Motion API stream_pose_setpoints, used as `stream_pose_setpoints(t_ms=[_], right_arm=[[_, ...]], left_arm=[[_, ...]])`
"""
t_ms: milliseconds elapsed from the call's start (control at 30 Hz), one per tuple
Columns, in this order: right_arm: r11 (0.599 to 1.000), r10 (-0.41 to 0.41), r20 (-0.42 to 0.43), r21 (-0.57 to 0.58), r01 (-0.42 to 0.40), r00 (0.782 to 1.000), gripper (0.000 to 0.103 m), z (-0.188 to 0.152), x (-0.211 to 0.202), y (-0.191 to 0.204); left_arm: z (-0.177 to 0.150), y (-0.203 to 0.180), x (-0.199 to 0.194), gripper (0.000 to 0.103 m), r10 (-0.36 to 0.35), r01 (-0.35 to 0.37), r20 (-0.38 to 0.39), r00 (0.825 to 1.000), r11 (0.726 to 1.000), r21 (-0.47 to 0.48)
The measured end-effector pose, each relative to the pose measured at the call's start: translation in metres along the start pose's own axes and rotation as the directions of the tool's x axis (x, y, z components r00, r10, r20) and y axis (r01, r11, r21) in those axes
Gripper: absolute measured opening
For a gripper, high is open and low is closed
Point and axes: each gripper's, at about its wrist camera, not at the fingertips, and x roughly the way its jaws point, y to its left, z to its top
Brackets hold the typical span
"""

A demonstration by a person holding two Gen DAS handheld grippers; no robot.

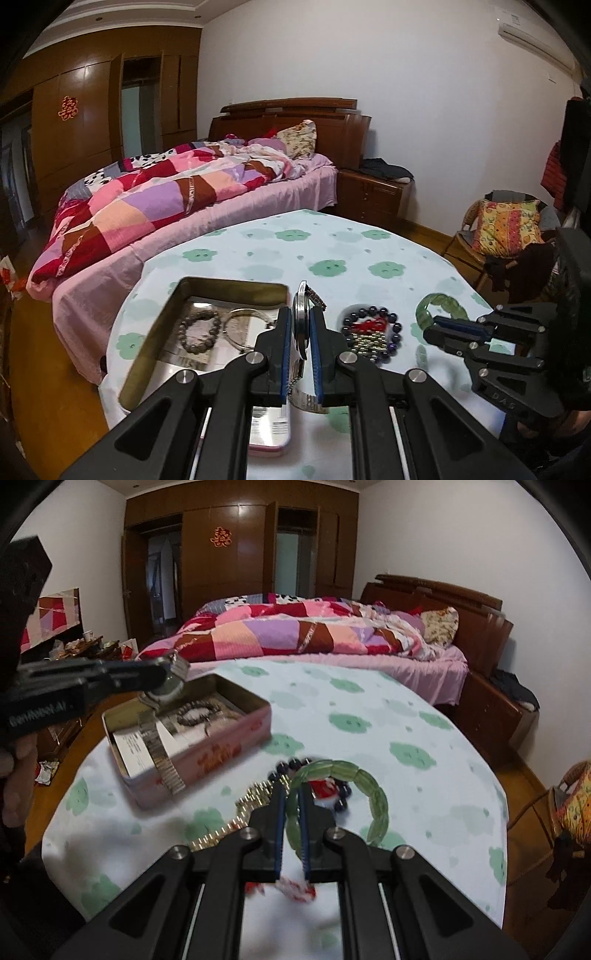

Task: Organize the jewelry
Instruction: 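Lift and carry the watch and jade bangle over the tin box with both tools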

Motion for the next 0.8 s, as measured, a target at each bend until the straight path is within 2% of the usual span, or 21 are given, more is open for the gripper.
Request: stream_pose_setpoints(t_ms=[667,800], right_arm=[[0.988,0.1,0.07,-0.127,-0.091,0.993,0.01,0.064,0.026,0.051],[0.984,0.114,0.076,-0.145,-0.102,0.991,0.01,0.072,0.032,0.059]], left_arm=[[0.015,0.055,0.003,0.009,0.076,-0.074,0.027,0.997,0.995,-0.069],[0.014,0.063,0.011,0.009,0.087,-0.086,0.012,0.996,0.994,-0.073]])
